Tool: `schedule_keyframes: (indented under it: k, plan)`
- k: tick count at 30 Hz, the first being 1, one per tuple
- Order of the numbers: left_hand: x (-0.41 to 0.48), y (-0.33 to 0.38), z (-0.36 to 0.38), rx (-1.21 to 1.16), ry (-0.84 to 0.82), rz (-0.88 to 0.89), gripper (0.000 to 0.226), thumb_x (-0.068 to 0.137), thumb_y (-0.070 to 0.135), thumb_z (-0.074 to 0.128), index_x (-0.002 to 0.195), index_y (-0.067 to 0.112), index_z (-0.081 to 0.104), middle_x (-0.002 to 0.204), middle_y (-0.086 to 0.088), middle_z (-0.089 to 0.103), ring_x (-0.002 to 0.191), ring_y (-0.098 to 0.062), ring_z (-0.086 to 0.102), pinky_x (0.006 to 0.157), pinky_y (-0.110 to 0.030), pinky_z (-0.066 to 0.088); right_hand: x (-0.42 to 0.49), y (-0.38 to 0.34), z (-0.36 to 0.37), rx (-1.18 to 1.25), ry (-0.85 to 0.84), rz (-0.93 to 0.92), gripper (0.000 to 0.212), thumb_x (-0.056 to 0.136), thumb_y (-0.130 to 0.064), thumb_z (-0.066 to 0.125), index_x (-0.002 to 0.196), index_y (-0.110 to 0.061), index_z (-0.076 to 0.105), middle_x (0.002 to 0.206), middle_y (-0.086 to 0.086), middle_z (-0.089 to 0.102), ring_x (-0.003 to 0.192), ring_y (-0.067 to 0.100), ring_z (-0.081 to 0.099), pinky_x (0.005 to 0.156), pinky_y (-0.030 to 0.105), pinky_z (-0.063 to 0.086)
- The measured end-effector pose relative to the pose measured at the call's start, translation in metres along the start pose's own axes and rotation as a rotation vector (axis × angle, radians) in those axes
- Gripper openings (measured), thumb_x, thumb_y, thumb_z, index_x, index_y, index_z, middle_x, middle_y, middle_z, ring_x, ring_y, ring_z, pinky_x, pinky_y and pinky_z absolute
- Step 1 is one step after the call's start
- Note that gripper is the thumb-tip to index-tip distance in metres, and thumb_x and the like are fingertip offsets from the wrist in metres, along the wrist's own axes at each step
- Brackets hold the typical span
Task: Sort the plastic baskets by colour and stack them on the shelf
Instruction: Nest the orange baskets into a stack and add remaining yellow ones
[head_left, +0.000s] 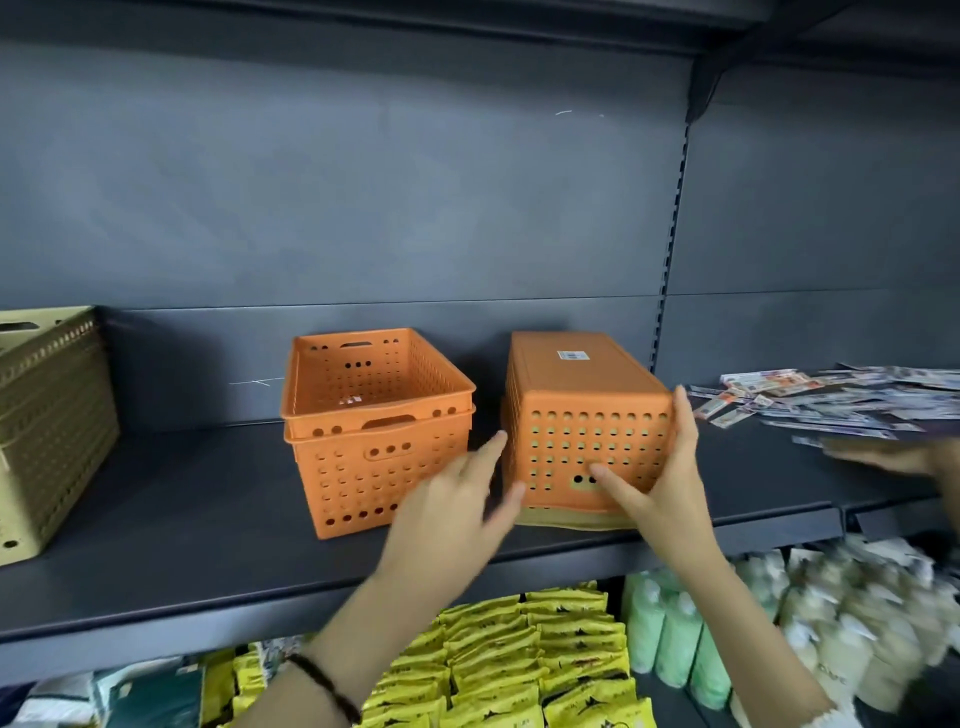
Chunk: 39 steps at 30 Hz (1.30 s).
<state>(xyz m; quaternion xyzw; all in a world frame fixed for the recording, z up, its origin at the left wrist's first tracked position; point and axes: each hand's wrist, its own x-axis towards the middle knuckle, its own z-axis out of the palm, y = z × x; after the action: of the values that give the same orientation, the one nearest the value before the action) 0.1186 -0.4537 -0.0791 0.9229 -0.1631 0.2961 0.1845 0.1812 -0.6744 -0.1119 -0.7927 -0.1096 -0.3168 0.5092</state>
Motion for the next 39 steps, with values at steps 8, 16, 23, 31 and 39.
schedule_keyframes:
  k: [8, 16, 23, 31, 39]
  plan:
    - [0.034, 0.002, 0.055, -0.559, -0.157, -0.158, 0.117, 0.08, 0.039, 0.076, 0.132, 0.068, -0.026, 0.166, 0.002, 0.008, 0.146, -0.013, 0.025, 0.112, -0.033, 0.024, -0.007, 0.016, -0.01, 0.016, -0.145, 0.11, 0.125, 0.067, -0.02, 0.088, 0.152, -0.036, -0.002, 0.13, -0.016, 0.043, 0.119, 0.008, 0.046, 0.094, 0.028, 0.038]
    - [0.076, 0.002, 0.05, -0.678, -0.087, -0.138, 0.072, 0.073, 0.031, 0.082, 0.111, 0.062, 0.029, 0.126, 0.006, 0.054, 0.116, -0.015, 0.055, 0.094, -0.038, 0.051, -0.007, 0.023, -0.013, -0.068, -0.252, 0.067, 0.127, 0.064, -0.022, 0.089, 0.148, -0.047, -0.003, 0.126, -0.037, 0.039, 0.118, 0.006, 0.051, 0.095, 0.032, 0.047]
    - [0.097, 0.01, 0.027, -0.808, 0.03, -0.139, 0.073, 0.071, 0.021, 0.085, 0.117, 0.039, 0.032, 0.112, 0.004, 0.062, 0.105, -0.006, 0.06, 0.087, -0.028, 0.05, -0.008, 0.023, -0.009, 0.053, -0.173, 0.159, 0.141, 0.059, -0.008, 0.091, 0.15, -0.042, -0.012, 0.125, -0.049, 0.027, 0.11, -0.035, 0.034, 0.106, 0.034, 0.04]
    - [0.122, 0.023, -0.017, -1.061, 0.254, -0.106, 0.076, 0.07, 0.015, 0.086, 0.121, 0.031, 0.033, 0.106, 0.016, 0.059, 0.089, 0.012, 0.063, 0.09, -0.032, 0.053, 0.012, -0.039, -0.008, 0.222, -0.027, -0.039, 0.078, 0.08, -0.054, 0.069, 0.147, -0.041, 0.03, 0.146, -0.029, 0.04, 0.133, -0.013, 0.035, 0.105, 0.021, 0.033]
    - [0.112, 0.025, -0.033, -1.253, 0.48, -0.149, 0.072, 0.075, 0.003, 0.08, 0.124, 0.017, 0.029, 0.112, 0.008, 0.055, 0.088, 0.015, 0.062, 0.079, -0.017, 0.053, 0.043, -0.122, 0.021, 0.676, 0.136, -0.148, 0.019, 0.102, -0.019, 0.045, 0.108, -0.026, 0.062, 0.107, -0.01, 0.072, 0.11, 0.008, 0.065, 0.091, 0.024, 0.05]
